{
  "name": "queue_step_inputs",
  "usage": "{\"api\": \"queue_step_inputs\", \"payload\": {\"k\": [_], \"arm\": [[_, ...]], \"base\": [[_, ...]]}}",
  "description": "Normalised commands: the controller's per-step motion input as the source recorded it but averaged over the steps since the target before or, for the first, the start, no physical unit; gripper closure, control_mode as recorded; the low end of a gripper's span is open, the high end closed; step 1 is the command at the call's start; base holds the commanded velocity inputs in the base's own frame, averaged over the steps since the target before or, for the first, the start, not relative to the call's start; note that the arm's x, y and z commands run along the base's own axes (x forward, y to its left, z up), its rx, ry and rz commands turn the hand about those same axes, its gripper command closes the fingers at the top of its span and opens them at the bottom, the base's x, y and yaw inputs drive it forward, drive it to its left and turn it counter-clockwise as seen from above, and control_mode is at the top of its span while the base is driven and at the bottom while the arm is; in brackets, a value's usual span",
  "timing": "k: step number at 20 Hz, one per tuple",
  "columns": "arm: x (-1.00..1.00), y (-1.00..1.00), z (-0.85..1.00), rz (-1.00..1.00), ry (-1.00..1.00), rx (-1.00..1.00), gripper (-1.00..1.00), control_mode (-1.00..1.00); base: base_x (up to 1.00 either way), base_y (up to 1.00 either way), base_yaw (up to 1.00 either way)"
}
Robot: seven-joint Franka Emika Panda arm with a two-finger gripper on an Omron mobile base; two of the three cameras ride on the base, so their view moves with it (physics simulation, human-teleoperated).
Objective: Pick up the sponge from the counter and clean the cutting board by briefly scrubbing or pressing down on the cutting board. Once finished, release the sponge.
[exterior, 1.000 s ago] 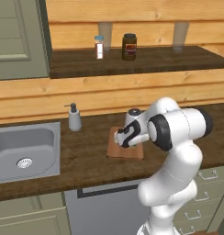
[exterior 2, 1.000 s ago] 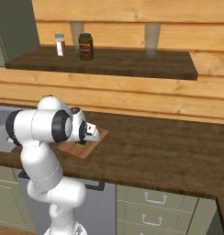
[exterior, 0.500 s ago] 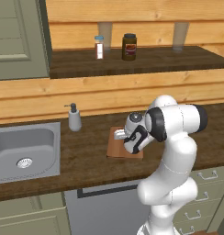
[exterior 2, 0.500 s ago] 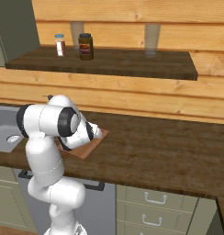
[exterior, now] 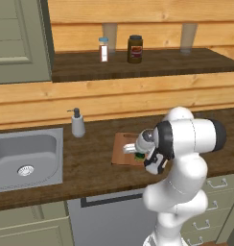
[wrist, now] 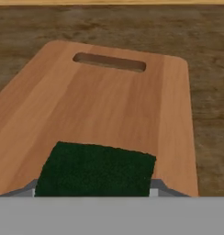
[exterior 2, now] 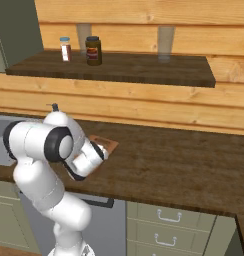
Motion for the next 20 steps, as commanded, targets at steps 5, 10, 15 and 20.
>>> {"api": "queue_step_inputs", "payload": {"k": [5,10,15,20], "arm": [[0.03,-0.66,0.46,0.0,0.0,0.0,1.0,-1.0],[0.0,-0.94,0.51,0.0,0.0,0.03,1.0,-1.0],[0.18,-0.87,0.79,0.0,0.01,0.08,1.0,-1.0],[0.23,-0.9,0.57,0.0,0.01,0.07,1.0,-1.0]], "base": [[0.0,0.0,0.0],[0.0,0.0,0.0],[0.0,0.0,0.0],[0.0,0.0,0.0]]}}
